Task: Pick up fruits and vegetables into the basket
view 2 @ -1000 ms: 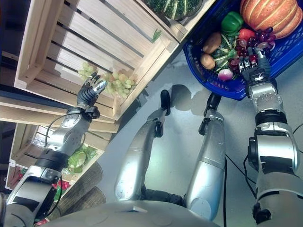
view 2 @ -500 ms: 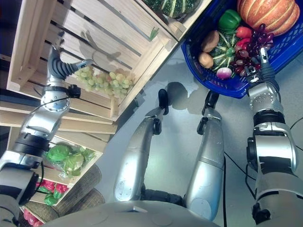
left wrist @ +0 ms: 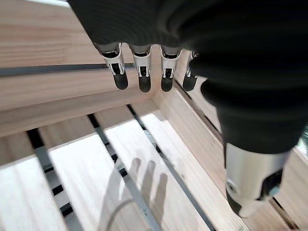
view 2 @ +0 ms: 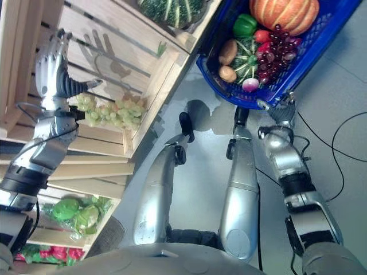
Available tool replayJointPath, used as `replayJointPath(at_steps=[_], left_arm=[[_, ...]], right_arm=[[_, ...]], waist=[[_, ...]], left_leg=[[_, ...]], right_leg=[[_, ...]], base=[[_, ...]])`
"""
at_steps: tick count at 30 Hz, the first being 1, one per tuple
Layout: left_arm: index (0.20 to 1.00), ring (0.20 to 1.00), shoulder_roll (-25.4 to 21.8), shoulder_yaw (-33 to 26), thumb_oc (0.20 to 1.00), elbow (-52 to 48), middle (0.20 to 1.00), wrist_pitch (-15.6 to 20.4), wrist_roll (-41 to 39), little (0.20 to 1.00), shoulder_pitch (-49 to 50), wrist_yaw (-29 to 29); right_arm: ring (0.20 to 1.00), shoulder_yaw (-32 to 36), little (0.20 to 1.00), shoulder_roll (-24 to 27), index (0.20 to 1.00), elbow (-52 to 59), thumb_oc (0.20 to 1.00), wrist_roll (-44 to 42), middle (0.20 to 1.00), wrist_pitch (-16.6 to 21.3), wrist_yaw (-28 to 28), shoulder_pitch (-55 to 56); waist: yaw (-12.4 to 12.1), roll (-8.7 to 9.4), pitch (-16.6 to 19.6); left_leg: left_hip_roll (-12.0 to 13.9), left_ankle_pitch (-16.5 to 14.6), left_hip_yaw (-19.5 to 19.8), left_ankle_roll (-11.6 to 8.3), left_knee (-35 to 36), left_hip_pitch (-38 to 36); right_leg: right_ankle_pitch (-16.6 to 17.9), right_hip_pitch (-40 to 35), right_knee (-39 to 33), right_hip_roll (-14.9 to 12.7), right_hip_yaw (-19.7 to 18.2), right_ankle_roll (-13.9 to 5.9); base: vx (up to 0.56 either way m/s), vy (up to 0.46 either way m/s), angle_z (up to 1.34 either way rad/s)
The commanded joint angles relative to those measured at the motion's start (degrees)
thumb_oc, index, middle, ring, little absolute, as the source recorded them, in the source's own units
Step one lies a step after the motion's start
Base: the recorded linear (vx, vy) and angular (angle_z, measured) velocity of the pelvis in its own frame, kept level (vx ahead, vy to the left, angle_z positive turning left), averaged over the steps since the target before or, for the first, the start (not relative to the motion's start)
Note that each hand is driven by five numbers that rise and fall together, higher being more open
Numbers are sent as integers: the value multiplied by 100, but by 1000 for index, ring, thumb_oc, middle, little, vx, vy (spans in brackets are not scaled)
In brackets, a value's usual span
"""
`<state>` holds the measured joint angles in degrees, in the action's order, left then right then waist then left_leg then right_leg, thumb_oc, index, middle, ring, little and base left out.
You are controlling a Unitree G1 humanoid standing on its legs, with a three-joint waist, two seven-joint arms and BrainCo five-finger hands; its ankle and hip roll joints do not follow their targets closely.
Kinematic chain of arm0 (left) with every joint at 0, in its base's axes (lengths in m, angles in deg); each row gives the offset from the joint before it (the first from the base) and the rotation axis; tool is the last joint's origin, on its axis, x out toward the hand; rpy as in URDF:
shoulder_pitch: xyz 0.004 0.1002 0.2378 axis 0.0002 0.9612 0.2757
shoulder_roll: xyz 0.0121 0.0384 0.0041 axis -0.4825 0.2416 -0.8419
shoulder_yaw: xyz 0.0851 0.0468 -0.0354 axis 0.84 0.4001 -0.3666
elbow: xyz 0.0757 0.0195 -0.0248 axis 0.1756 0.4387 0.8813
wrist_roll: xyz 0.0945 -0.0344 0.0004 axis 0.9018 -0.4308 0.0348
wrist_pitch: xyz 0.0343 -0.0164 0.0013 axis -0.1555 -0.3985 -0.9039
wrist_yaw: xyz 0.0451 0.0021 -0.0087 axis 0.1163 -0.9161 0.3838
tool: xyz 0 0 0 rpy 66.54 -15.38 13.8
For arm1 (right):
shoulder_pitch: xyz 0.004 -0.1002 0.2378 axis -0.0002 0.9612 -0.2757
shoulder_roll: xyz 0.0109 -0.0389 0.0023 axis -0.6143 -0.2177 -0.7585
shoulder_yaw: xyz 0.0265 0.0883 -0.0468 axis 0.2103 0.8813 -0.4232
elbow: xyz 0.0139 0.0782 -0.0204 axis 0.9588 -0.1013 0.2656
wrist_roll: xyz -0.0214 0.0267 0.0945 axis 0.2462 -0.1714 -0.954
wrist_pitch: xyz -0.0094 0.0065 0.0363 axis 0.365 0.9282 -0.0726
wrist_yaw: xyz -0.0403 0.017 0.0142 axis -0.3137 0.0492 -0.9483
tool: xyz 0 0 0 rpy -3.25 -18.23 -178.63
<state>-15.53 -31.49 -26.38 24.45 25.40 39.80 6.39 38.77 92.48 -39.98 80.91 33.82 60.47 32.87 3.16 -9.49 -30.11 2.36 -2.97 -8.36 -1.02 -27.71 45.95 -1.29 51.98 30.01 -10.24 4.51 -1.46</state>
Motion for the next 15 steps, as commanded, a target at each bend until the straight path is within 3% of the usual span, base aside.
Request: replayJointPath(at_steps=[1, 5, 11, 15], left_arm=[[1000, 1000, -182, -451, 1000, -128, 1000, 70, 175, 1000, 319, 317], [1000, 1000, -164, -412, 1000, -144, 1000, 87, 296, 1000, 491, 346], [1000, 1000, -251, -472, 1000, -217, 1000, -100, 763, 1000, 781, 400], [1000, 1000, -434, -433, 1000, -188, 1000, -460, 1342, 1000, 999, 84]], right_arm=[[1000, 9, 1000, 325, 1000, 223, 1000, 886, 1000, -340, 235, 317], [1000, 23, 1000, 432, 1000, 436, 1000, 1132, 1000, -337, 388, 457], [1000, 229, 1000, 475, 1000, 1191, 1000, 1329, 1000, 208, 448, 875], [1000, 445, 1000, 616, 1000, 1806, 1000, 1269, 1000, 636, 59, 1223]], waist=[[89, -85, 32], [114, -86, 32], [180, -44, 32], [303, -44, 32]], left_leg=[[-179, 346, -104, -58, 577, -198], [-175, 354, -140, -91, 663, -317], [-173, 369, -180, -101, 726, -428], [-162, 388, -263, -134, 797, -565]], right_leg=[[-427, -266, 265, 385, 147, -191], [-436, -388, 197, 378, 143, -228], [-428, -479, 169, 405, 127, -268], [-426, -549, 137, 398, 74, -297]], base=[[17, 51, -4], [15, 39, -8], [9, 18, -5], [13, 83, -1]])
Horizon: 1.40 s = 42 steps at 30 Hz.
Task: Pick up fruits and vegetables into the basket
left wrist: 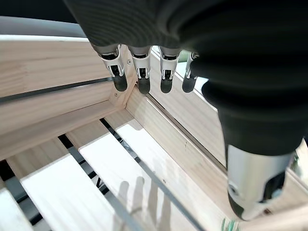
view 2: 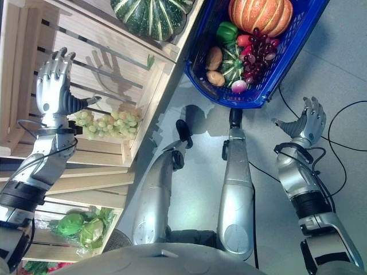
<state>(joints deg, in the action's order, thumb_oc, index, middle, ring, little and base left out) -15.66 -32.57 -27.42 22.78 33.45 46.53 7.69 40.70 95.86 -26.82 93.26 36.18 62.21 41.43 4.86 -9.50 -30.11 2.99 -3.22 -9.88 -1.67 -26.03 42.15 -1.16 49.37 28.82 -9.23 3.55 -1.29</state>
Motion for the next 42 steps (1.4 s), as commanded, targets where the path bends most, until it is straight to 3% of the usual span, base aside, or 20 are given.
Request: replayJointPath(at_steps=[1, 8, 12, 20, 26, 27, 32, 38, 42], left_arm=[[1000, 1000, -462, -301, 1000, -94, 1000, -354, 504, 1000, 361, -176], [1000, 1000, -570, 71, 1000, 58, 1000, -767, 61, 1000, 547, -1670], [1000, 1000, -446, 413, 1000, 349, 1000, -773, -398, 1000, 423, -2034], [1000, 1000, -200, 1149, 1000, 1297, 1000, -739, -570, 1000, -237, -2130], [1000, 1000, 305, 1496, 1000, 1945, 1000, -776, -945, 1000, -610, -2103], [1000, 1000, 486, 1561, 1000, 2141, 1000, -806, -1041, 1000, -651, -2101], [1000, 1000, 838, 1641, 1000, 2700, 1000, -840, -1042, 1000, -842, -2071], [1000, 1000, 1356, 1528, 1000, 3565, 1000, -923, -1613, 1000, -944, -1905], [1000, 1000, 1543, 1509, 1000, 4030, 1000, -1256, -1484, 1000, -997, -1574]], right_arm=[[1000, 294, 1000, 295, 1000, 566, 1000, -67, 1000, 491, -180, 420], [1000, 612, 1000, 505, 1000, 1108, 1000, -889, 1000, 1340, -1048, 835], [1000, 606, 1000, 556, 1000, 1304, 1000, -1226, 1000, 1644, -1362, 839], [1000, 314, 1000, 609, 1000, 1427, 1000, -1446, 1000, 1978, -1500, 507], [1000, 11, 1000, 573, 1000, 1405, 1000, -1445, 1000, 2034, -1416, 296], [1000, -84, 1000, 523, 1000, 1395, 1000, -1450, 1000, 2003, -1406, 289], [1000, -237, 1000, 424, 1000, 1283, 1000, -1500, 1000, 2024, -1369, 165], [1000, -350, 1000, 285, 1000, 1238, 1000, -1598, 1000, 2188, -1325, 65], [1000, -382, 1000, 226, 1000, 1252, 1000, -1684, 1000, 2263, -1254, 4]], waist=[[155, -49, 32], [320, -152, 32], [407, -216, 32], [554, -201, 32], [629, -90, 32], [656, -34, 32], [693, 70, 32], [718, 199, 32], [706, 273, 32]], left_leg=[[-223, 422, -125, -75, 647, -209], [-219, 493, -273, -118, 830, -413], [-227, 526, -349, -135, 862, -448], [-199, 498, -488, -141, 781, -219], [-149, 479, -549, -142, 687, 29], [-162, 327, -476, -188, 626, -48], [-111, 324, -488, -186, 573, 87], [-54, 353, -472, -187, 543, 251], [-39, 366, -426, -202, 522, 333]], right_leg=[[-433, -301, 244, 296, 160, -321], [-428, -397, 128, 273, 87, -345], [-431, -395, 100, 287, 24, -326], [-449, -137, 145, 365, -93, -282], [-440, 97, 205, 450, -155, -262], [-598, 3, 259, 472, -192, -297], [-577, 123, 285, 521, -195, -291], [-538, 259, 294, 573, -188, -280], [-519, 309, 287, 584, -164, -274]], base=[[6, 86, -4], [2, 96, -10], [8, 105, -13], [-4, 61, -9], [5, 19, -6], [56, 7, -3], [7, -3, -1], [-6, -7, 0], [0, 0, 0]])
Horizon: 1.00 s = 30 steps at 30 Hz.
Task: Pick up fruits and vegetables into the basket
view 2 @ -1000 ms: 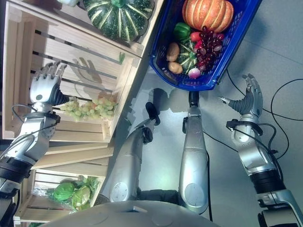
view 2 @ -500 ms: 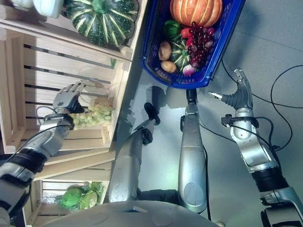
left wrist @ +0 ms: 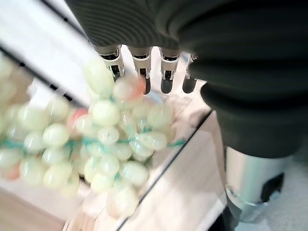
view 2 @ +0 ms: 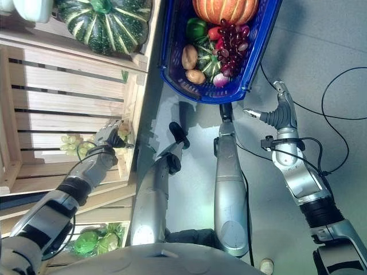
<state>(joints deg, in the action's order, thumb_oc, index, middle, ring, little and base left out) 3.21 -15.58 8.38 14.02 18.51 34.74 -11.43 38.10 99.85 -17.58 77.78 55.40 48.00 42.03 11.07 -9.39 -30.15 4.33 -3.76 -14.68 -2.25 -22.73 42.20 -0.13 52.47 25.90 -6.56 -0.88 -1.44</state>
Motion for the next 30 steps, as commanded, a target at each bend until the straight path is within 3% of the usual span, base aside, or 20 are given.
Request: replayJointPath(at_steps=[1, 6, 8, 13, 16, 20, 30], left_arm=[[1000, 1000, -325, -207, 1000, 524, 1000, -467, 94, 1000, 175, 401], [1000, 1000, -373, 67, 1000, 919, 1000, -1395, 1194, 1000, 162, 289], [1000, 1000, -357, 135, 1000, 972, 1000, -1610, 1414, 1000, 217, 184], [1000, 1000, -204, 261, 1000, 1303, 1000, -2416, 2668, 1000, 379, 544], [1000, 1000, -181, 314, 1000, 1363, 1000, -2708, 3098, 1000, 414, 613], [1000, 1000, -175, 339, 1000, 1298, 1000, -2949, 3254, 1000, 436, 733], [1000, 1000, -445, 365, 1000, 1226, 1000, -3051, 3863, 1000, 311, 463]], right_arm=[[1000, -122, 1000, -171, 1000, 339, 1000, -186, 1000, 345, 170, -65], [1000, -144, 1000, -185, 1000, 250, 1000, -369, 1000, 422, 257, -98], [1000, -159, 1000, -185, 1000, 243, 1000, -426, 1000, 422, 313, -100], [1000, -206, 1000, -216, 1000, 130, 1000, -477, 1000, 582, 560, -121], [1000, -216, 1000, -205, 1000, 98, 1000, -476, 1000, 624, 656, -134], [1000, -218, 1000, -193, 1000, 89, 1000, -449, 1000, 642, 766, -129], [1000, -200, 1000, -150, 1000, 127, 1000, -420, 1000, 679, 921, -153]], waist=[[80, 269, 35], [45, 305, 35], [26, 310, 35], [-27, 334, 35], [-48, 330, 35], [-89, 301, 35], [-138, 264, 35]], left_leg=[[-171, 429, 57, -147, 200, 337], [-157, 452, 116, -167, 200, 412], [-155, 458, 133, -169, 212, 429], [-143, 484, 190, -184, 206, 536], [-142, 498, 205, -192, 225, 591], [-160, 511, 251, -193, 227, 690], [-178, 518, 304, -173, 158, 906]], right_leg=[[-622, 9, 579, 324, 285, -253], [-588, 56, 553, 304, 328, -237], [-578, 67, 543, 300, 344, -233], [-548, 134, 526, 269, 404, -216], [-531, 180, 501, 238, 433, -218], [-513, 265, 498, 200, 457, -222], [-473, 459, 540, 153, 485, -233]], base=[[0, 0, 0], [-13, -11, 0], [-26, -30, 3], [-20, -23, 6], [-23, -11, 5], [-14, 1, 8], [-3, 2, 4]])
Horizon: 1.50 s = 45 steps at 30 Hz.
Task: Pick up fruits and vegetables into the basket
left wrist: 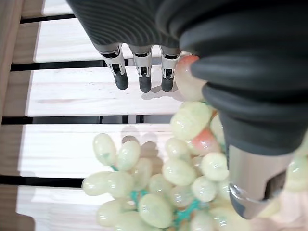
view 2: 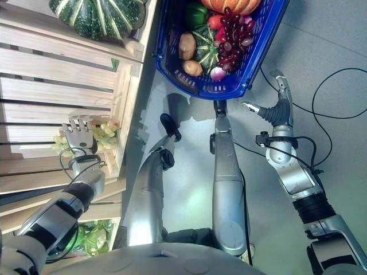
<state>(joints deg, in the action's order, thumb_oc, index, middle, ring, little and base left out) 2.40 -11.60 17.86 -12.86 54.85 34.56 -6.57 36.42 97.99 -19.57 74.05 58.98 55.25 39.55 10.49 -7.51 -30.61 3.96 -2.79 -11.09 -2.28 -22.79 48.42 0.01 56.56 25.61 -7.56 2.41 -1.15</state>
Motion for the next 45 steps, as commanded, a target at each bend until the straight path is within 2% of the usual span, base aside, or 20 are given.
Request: replayJointPath(at_steps=[1, 4, 5, 7, 13, 20, 27, 29, 30, 31, 38, 45], left_arm=[[1000, 1000, -377, -31, 1000, 250, 1000, -376, 200, 1000, 312, -7], [1000, 1000, -392, -6, 1000, 207, 1000, -273, -185, 1000, 257, 320], [1000, 1000, -411, -1, 1000, 200, 1000, -91, -746, 1000, 161, 696], [1000, 1000, -428, -29, 1000, 201, 1000, 155, -1340, 1000, 60, 965], [1000, 1000, -485, -211, 1000, 145, 1000, 753, -2245, 1000, -174, 1520], [1000, 1000, -576, -305, 1000, 183, 1000, 981, -2124, 1000, -346, 1475], [1000, 1000, -526, -289, 1000, 239, 1000, 1184, -2464, 1000, -433, 1523], [598, 598, -527, -272, 598, 257, 598, 1163, -2420, 598, -469, 1475], [460, 460, -519, -251, 460, 288, 460, 1166, -2415, 460, -491, 1442], [200, 200, -496, -221, 200, 317, 200, 1136, -2387, 200, -504, 1336], [200, 200, -442, -78, 200, 446, 200, 1031, -2156, 200, -561, 915], [200, 200, -374, -45, 200, 466, 200, 1037, -2425, 200, -538, 970]], right_arm=[[1000, -40, 1000, 38, 1000, 334, 1000, -47, 1000, 334, 214, 83], [1000, -79, 1000, 23, 1000, 342, 1000, -37, 1000, 368, 274, 39], [1000, -98, 1000, 8, 1000, 345, 1000, -18, 1000, 417, 301, 11], [1000, -129, 1000, -23, 1000, 323, 1000, 11, 1000, 434, 333, -39], [1000, -206, 1000, -63, 1000, 301, 1000, -13, 1000, 441, 440, -119], [1000, -213, 1000, -101, 1000, 261, 1000, -70, 1000, 486, 505, -207], [1000, -266, 1000, -141, 1000, 195, 1000, -77, 1000, 575, 590, -275], [1000, -281, 1000, -137, 1000, 183, 1000, -89, 1000, 579, 598, -305], [1000, -295, 1000, -146, 1000, 176, 1000, -92, 1000, 586, 610, -315], [1000, -305, 1000, -160, 1000, 139, 1000, -86, 1000, 617, 607, -322], [1000, -375, 1000, -185, 1000, 39, 1000, -135, 1000, 629, 656, -437], [1000, -369, 1000, -161, 1000, 21, 1000, -152, 1000, 702, 647, -457]], waist=[[-83, 80, 81], [-84, 101, 81], [-76, 128, 81], [-86, 157, 81], [-133, 237, 81], [-181, 323, 81], [-193, 376, 81], [-190, 387, 81], [-187, 393, 81], [-182, 401, 81], [-192, 423, 81], [-179, 412, 81]], left_leg=[[-136, 418, -45, -174, 140, 321], [-118, 401, -19, -170, 91, 401], [-102, 399, -11, -167, 56, 464], [-89, 389, 14, -167, -9, 556], [-71, 396, 97, -149, -88, 729], [-42, 404, 201, -149, -150, 887], [-24, 407, 248, -167, -187, 1007], [-21, 407, 256, -173, -182, 1015], [-12, 406, 258, -177, -199, 1036], [-7, 404, 257, -182, -206, 1045], [13, 409, 270, -202, -205, 1072], [1, 416, 269, -222, -156, 998]], right_leg=[[-488, 80, 590, 259, 157, -263], [-500, 145, 635, 275, 147, -254], [-499, 191, 662, 295, 147, -252], [-510, 263, 726, 310, 147, -250], [-533, 389, 843, 337, 179, -241], [-542, 499, 933, 335, 235, -246], [-537, 606, 986, 345, 269, -246], [-540, 610, 980, 349, 273, -244], [-545, 629, 997, 346, 273, -242], [-544, 639, 1000, 342, 279, -243], [-526, 656, 986, 328, 310, -251], [-530, 593, 929, 327, 313, -243]], base=[[0, 0, 0], [0, 0, 0], [0, 0, 0], [-5, -18, 1], [-3, -47, 3], [-7, -57, 4], [-7, -29, 0], [-4, -8, -2], [0, 0, 0], [0, 0, 0], [0, 0, 0], [0, 0, 0]])
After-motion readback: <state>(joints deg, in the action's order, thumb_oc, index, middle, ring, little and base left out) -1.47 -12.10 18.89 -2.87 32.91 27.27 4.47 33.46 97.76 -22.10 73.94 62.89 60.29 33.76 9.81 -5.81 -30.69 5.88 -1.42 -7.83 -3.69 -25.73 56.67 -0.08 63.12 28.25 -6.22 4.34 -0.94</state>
